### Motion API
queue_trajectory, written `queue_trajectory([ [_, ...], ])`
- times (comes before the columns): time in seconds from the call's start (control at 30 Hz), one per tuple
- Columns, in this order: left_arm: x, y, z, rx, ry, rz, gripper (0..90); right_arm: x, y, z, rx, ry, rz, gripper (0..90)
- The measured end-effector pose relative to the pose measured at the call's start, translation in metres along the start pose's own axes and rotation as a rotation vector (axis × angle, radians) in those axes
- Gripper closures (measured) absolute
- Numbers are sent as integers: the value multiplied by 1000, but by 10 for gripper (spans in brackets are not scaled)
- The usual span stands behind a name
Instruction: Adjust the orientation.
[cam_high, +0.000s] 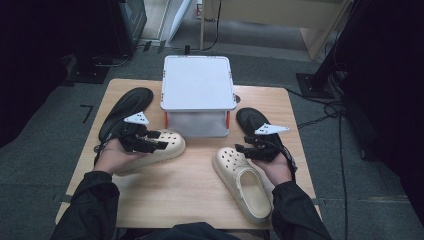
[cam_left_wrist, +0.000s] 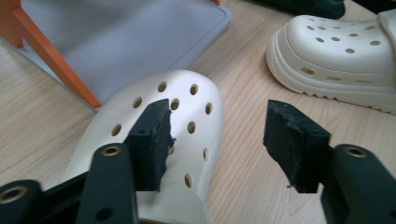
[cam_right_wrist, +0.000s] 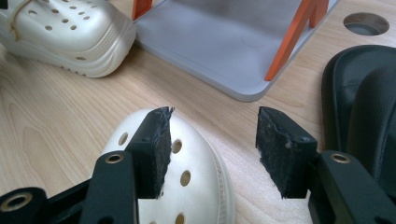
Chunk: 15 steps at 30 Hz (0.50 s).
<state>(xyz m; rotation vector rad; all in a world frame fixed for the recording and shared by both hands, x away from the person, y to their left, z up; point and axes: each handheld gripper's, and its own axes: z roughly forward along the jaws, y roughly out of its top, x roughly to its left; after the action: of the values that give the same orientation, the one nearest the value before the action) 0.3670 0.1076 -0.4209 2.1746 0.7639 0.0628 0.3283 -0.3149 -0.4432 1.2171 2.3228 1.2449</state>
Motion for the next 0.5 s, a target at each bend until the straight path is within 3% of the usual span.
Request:
queue_trajectory([
  [0.07, 1, -1, -2, -17, -1, 4, 449, 0, 0, 0, 7, -2, -6, 458],
  [0.3, 1, -2, -2, -8, -12, 15, 447, 0, -1, 2, 9, 9, -10, 457],
  [0.5, 3, -8, -11, -34, 10, 6, 432, -1, 2, 5, 13, 22, -11, 458],
])
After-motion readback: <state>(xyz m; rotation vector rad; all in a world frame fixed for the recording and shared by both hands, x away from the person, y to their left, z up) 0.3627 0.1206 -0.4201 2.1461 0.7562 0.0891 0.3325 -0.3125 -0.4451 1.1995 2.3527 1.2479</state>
